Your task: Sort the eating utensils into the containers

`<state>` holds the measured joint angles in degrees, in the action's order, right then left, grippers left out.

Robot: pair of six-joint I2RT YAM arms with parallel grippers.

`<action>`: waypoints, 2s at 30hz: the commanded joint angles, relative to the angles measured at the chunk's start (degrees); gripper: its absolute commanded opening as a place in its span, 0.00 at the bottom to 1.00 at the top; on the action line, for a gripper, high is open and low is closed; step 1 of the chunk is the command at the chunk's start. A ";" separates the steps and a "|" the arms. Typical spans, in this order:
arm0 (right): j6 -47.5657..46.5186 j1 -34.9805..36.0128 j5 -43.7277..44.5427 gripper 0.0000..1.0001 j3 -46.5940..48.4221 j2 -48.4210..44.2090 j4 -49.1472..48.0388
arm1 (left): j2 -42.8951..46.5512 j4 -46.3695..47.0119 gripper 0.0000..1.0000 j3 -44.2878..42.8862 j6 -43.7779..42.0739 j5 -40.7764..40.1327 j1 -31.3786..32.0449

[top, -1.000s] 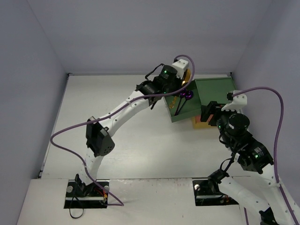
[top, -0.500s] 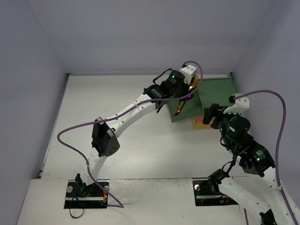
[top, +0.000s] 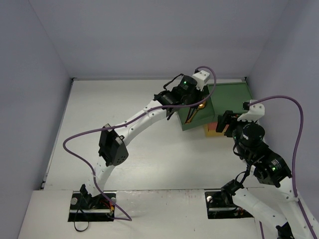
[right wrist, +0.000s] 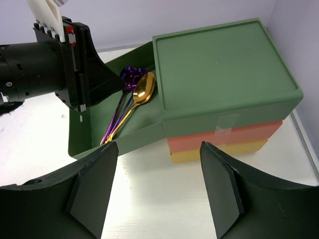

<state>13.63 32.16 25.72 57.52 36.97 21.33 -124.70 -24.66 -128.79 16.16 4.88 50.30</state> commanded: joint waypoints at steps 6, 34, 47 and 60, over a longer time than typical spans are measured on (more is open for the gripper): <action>-1.00 -0.55 4.39 0.65 1.95 3.51 -2.20 | 7.74 0.03 0.58 -3.63 4.31 -10.16 -0.09; -0.87 -2.98 3.28 0.67 4.78 7.29 -2.08 | 5.75 -14.51 0.56 6.46 25.69 -8.43 -8.71; -1.06 -3.25 4.80 0.68 5.78 9.09 -2.08 | 1.45 -14.37 0.00 -7.68 20.22 -7.51 -6.53; 0.37 -10.24 6.52 0.68 10.78 18.95 -2.08 | 2.41 -14.45 0.00 -5.64 32.09 -14.84 -5.13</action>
<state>13.17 26.21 31.36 65.06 51.68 22.16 -128.54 -44.11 -133.77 40.73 -6.59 43.43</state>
